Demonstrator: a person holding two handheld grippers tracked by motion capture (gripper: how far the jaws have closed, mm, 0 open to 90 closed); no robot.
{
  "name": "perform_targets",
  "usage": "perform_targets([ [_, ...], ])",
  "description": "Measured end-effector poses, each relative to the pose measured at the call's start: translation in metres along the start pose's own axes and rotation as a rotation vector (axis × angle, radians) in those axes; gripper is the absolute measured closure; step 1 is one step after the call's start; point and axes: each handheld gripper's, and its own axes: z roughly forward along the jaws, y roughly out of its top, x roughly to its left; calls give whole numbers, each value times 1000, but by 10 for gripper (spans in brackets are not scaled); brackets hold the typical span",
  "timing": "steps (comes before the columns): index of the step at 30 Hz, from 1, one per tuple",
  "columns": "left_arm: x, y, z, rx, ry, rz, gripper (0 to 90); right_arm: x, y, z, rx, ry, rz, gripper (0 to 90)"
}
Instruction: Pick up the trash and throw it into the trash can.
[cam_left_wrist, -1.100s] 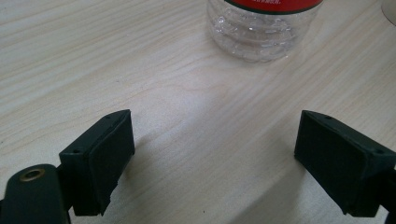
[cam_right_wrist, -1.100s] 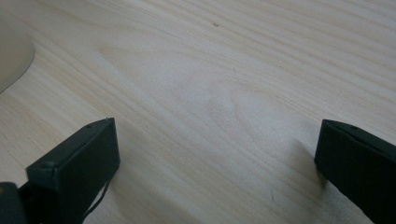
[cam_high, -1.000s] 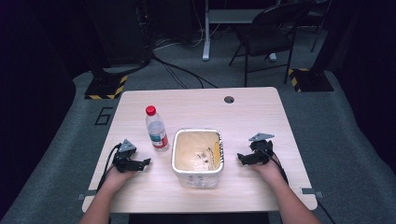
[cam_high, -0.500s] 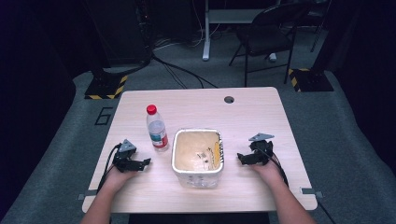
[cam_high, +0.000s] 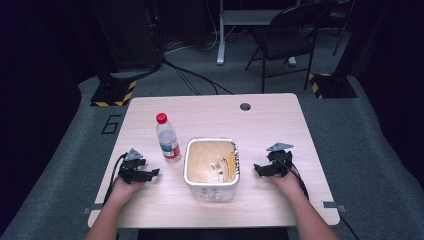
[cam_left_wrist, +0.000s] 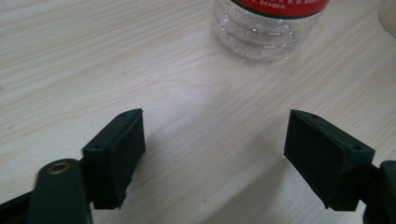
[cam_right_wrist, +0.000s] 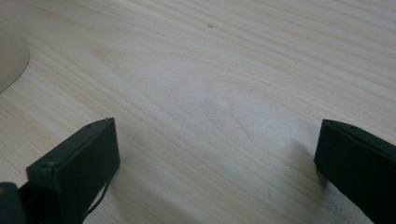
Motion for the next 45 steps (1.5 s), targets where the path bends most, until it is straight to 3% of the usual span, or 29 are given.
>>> perform_targets([
  [3, -2, 4, -3, 5, -5, -7, 218, 0, 0, 0, 0, 1, -1, 0],
  [7, -10, 14, -11, -5, -3, 25, 222, 0, 0, 0, 0, 2, -2, 0],
  [13, -15, 24, -17, -24, -22, 9, 211, 0, 0, 0, 0, 3, -3, 0],
  [19, -20, 38, -26, -39, -13, 45, 207, 0, 0, 0, 0, 3, -2, 0],
  [24, -21, 46, -31, -49, -2, 61, 189, 0, 0, 0, 0, 3, -1, 0],
  [29, -20, 55, -35, -64, -15, 57, 184, 0, 0, 0, -1, 3, -3, 0],
  [33, -22, 64, -38, -73, -18, 79, 181, 0, 0, 0, 0, 2, -3, 0],
  [45, -25, 89, -39, -100, -35, 79, 170, 0, 0, 0, -1, 3, -3, 0],
])
